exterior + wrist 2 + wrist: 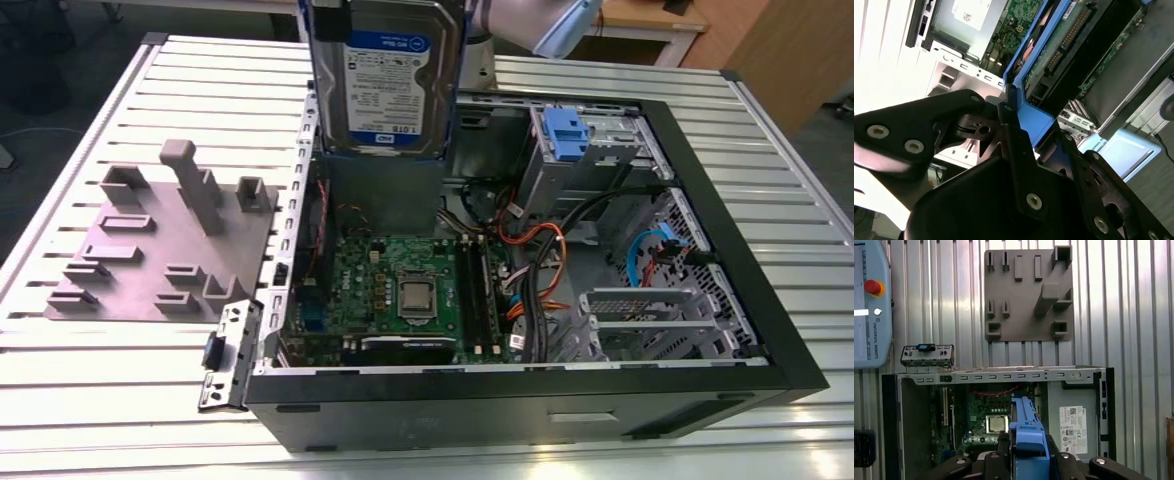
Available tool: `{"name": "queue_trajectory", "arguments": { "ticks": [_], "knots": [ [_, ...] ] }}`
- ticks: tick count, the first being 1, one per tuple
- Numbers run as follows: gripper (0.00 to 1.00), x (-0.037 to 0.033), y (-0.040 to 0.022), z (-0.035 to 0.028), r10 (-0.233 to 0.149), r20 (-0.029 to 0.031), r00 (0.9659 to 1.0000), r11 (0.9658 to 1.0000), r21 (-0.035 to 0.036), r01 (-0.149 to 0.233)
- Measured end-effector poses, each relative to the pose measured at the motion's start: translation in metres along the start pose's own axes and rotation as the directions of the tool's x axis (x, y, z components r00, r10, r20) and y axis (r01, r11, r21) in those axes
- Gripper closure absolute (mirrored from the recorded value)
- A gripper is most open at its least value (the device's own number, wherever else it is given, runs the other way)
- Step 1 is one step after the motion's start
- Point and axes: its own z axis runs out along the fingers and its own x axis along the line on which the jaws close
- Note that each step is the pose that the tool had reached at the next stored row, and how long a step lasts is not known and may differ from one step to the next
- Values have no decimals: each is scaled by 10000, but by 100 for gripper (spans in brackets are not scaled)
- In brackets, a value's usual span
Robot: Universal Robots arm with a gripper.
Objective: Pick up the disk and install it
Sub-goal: 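Pick up the disk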
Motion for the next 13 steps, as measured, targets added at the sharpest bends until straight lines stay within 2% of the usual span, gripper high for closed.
{"name": "queue_trajectory", "arguments": {
  "ticks": [7, 13],
  "knots": [
    [64, 47, -64, 13, 0, 1, 10000, 10000, 13, 0],
    [64, 43, -224, 23, 1, 1, 10000, 10000, 13, -1]
  ]
}}
